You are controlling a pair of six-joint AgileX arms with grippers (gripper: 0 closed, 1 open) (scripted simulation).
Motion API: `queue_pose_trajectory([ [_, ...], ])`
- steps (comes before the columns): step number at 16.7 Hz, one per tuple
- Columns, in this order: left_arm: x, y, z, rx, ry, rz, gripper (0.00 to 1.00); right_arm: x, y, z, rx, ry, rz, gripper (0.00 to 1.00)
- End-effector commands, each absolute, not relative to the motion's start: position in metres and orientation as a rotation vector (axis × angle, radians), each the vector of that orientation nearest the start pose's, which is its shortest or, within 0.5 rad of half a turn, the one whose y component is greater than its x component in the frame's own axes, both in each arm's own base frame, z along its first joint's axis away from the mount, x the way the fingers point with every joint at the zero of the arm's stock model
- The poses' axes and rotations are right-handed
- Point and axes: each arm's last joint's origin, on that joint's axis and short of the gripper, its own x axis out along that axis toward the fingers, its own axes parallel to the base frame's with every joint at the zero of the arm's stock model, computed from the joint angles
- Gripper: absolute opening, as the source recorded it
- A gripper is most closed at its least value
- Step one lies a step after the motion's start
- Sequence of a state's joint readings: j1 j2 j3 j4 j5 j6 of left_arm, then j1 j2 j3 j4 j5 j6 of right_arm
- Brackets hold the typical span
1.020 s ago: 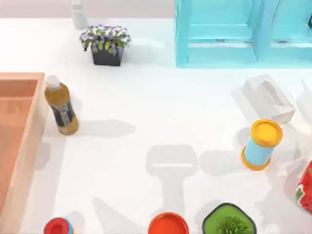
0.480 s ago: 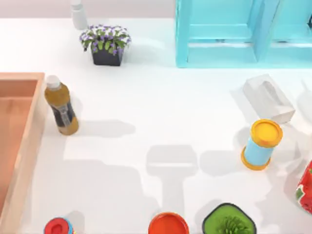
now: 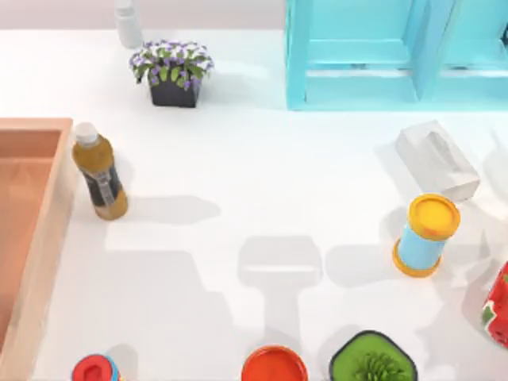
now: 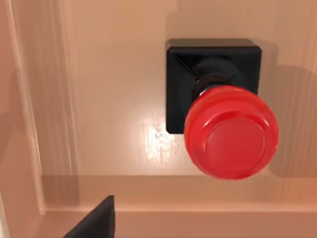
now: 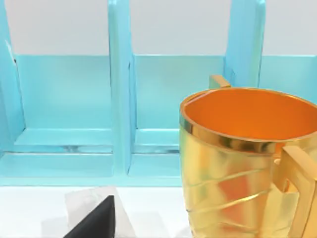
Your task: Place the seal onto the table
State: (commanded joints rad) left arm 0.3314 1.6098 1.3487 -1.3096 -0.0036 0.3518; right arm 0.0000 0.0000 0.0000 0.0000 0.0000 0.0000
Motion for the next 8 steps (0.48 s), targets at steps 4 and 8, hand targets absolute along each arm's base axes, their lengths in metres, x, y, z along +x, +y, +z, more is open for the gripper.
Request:
queue_pose_trajectory([
  [4, 0.273, 0.096, 0.248, 0.018, 1.575, -0.014, 1.00, 0.106, -0.001, 0.160, 0.000, 0.000, 0.000, 1.00],
  [8, 0.277, 0.098, 0.203, 0.020, 1.564, -0.011, 1.00, 0.106, -0.001, 0.160, 0.000, 0.000, 0.000, 1.00],
])
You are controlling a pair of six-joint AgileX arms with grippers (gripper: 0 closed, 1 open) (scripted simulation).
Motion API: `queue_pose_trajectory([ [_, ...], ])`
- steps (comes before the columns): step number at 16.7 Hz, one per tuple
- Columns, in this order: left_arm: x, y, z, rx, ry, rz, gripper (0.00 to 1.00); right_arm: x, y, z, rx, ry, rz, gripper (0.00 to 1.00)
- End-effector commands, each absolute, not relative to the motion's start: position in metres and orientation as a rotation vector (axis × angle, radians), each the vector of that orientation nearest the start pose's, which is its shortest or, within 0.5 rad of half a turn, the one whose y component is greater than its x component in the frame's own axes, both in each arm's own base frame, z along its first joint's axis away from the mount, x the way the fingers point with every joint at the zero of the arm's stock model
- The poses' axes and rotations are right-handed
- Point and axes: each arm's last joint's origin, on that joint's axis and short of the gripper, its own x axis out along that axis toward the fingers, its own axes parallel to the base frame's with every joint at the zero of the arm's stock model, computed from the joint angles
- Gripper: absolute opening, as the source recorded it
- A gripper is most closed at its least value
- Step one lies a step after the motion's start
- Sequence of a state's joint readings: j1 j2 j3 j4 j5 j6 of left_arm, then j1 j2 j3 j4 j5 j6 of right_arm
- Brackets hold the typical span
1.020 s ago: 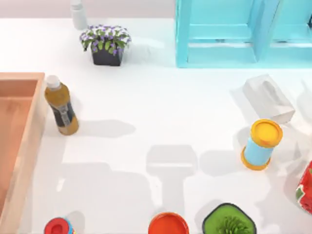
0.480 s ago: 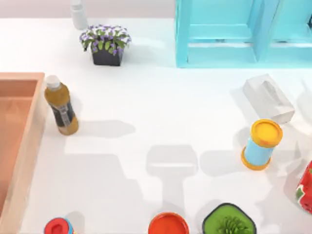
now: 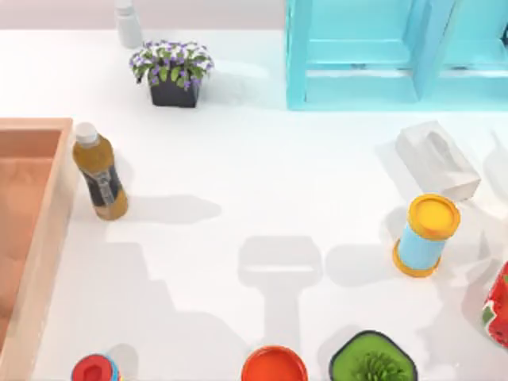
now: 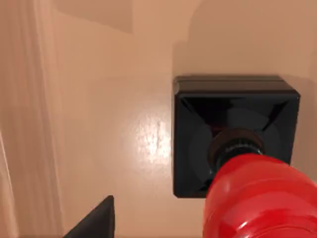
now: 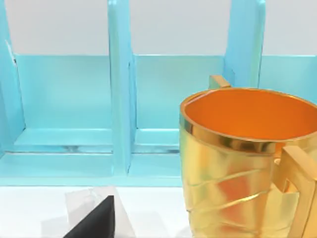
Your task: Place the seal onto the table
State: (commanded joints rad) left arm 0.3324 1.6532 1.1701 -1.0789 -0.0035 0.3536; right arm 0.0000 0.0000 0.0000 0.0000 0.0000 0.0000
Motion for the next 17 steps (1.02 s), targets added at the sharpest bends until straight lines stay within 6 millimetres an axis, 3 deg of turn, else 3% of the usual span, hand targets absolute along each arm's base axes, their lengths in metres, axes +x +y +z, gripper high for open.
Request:
queue_pose_trajectory([
  [4, 0.273, 0.097, 0.164, 0.019, 1.569, -0.012, 1.00, 0.106, -0.001, 0.160, 0.000, 0.000, 0.000, 1.00],
  [9, 0.272, 0.097, 0.160, 0.018, 1.572, -0.013, 1.00, 0.106, -0.001, 0.160, 0.000, 0.000, 0.000, 1.00],
  [17, 0.272, 0.097, 0.160, 0.018, 1.572, -0.013, 0.40, 0.106, -0.001, 0.160, 0.000, 0.000, 0.000, 1.00],
])
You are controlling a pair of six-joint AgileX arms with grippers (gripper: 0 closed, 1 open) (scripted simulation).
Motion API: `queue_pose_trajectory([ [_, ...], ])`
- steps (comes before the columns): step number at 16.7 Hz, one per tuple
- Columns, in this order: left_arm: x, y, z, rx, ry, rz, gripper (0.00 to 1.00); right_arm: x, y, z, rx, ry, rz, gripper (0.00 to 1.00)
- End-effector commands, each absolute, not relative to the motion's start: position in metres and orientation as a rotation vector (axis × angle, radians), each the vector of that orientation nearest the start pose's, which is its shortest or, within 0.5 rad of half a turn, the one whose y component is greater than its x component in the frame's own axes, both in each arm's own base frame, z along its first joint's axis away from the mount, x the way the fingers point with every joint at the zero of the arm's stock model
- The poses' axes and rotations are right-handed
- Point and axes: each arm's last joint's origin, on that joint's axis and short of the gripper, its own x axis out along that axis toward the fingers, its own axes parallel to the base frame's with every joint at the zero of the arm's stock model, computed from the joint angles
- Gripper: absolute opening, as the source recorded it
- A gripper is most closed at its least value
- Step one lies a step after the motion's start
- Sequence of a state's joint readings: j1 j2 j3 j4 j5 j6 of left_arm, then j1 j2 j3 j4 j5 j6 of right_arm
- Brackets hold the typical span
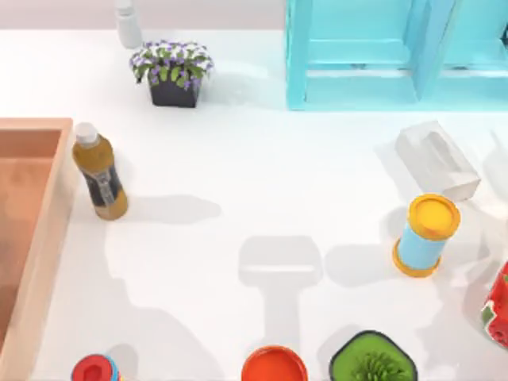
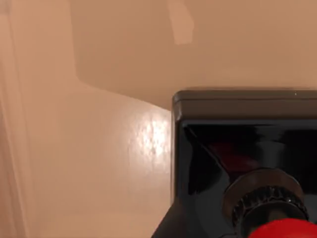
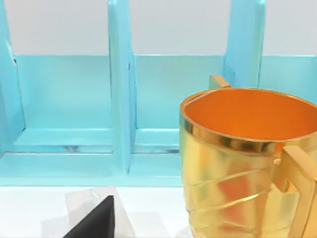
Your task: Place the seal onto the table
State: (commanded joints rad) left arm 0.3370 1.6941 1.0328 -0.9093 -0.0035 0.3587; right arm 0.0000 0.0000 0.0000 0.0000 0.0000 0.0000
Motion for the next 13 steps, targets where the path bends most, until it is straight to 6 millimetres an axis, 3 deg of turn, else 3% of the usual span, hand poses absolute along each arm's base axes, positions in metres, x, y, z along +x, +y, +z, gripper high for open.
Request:
queue_pose_trajectory([
  [5, 0.2717, 0.0970, 0.1596, 0.018, 1.572, -0.013, 0.02, 0.1057, -0.0012, 0.1600, 0.000, 0.000, 0.000, 1.00],
  [13, 0.2717, 0.0970, 0.1596, 0.018, 1.572, -0.013, 0.00, 0.1057, -0.0012, 0.1600, 0.000, 0.000, 0.000, 1.00],
])
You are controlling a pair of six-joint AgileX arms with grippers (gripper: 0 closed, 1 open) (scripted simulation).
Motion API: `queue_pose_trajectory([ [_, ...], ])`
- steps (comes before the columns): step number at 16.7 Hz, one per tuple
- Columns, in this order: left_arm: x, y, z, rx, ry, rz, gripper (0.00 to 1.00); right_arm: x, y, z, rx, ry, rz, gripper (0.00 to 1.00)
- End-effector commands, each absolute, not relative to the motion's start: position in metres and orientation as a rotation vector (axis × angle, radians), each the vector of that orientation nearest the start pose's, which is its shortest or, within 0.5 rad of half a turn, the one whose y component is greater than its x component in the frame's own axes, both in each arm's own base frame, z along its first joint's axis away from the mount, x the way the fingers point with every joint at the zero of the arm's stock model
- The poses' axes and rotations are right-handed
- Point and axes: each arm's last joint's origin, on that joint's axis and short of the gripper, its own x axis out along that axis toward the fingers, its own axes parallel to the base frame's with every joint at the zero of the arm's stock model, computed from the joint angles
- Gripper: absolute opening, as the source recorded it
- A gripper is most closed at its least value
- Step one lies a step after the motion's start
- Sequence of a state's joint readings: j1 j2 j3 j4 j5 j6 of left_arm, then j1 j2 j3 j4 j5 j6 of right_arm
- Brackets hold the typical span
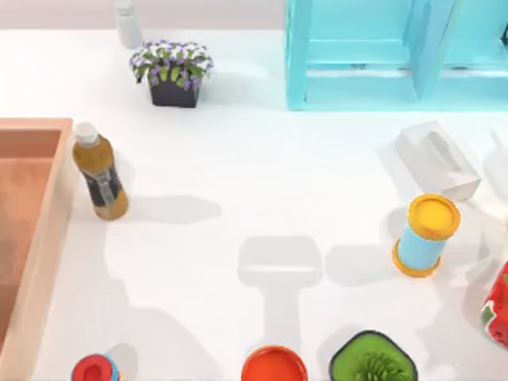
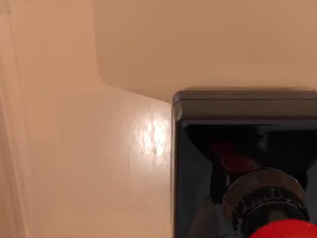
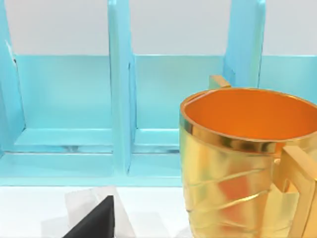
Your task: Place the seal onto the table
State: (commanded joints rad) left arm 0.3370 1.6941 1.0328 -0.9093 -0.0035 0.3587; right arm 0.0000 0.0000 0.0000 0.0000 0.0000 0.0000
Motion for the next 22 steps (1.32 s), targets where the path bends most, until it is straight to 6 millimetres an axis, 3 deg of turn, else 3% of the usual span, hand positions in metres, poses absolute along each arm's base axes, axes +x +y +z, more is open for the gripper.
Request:
queue_pose_trajectory([
  [3, 0.275, 0.093, 0.164, 0.020, 1.570, -0.014, 0.00, 0.106, -0.001, 0.160, 0.000, 0.000, 0.000, 1.00],
  [5, 0.284, 0.079, 0.178, 0.021, 1.567, -0.014, 0.00, 0.106, -0.001, 0.160, 0.000, 0.000, 0.000, 1.00],
  [9, 0.295, 0.026, 0.229, 0.019, 1.592, -0.018, 0.00, 0.106, -0.001, 0.160, 0.000, 0.000, 0.000, 1.00],
  [12, 0.286, -0.022, 0.272, 0.021, 1.601, -0.014, 0.00, 0.106, -0.001, 0.160, 0.000, 0.000, 0.000, 1.00],
  [15, 0.272, -0.050, 0.304, 0.021, 1.578, -0.014, 0.00, 0.106, -0.001, 0.160, 0.000, 0.000, 0.000, 1.00],
  [22, 0.274, -0.057, 0.308, 0.019, 1.570, -0.014, 0.00, 0.106, -0.001, 0.160, 0.000, 0.000, 0.000, 1.00],
])
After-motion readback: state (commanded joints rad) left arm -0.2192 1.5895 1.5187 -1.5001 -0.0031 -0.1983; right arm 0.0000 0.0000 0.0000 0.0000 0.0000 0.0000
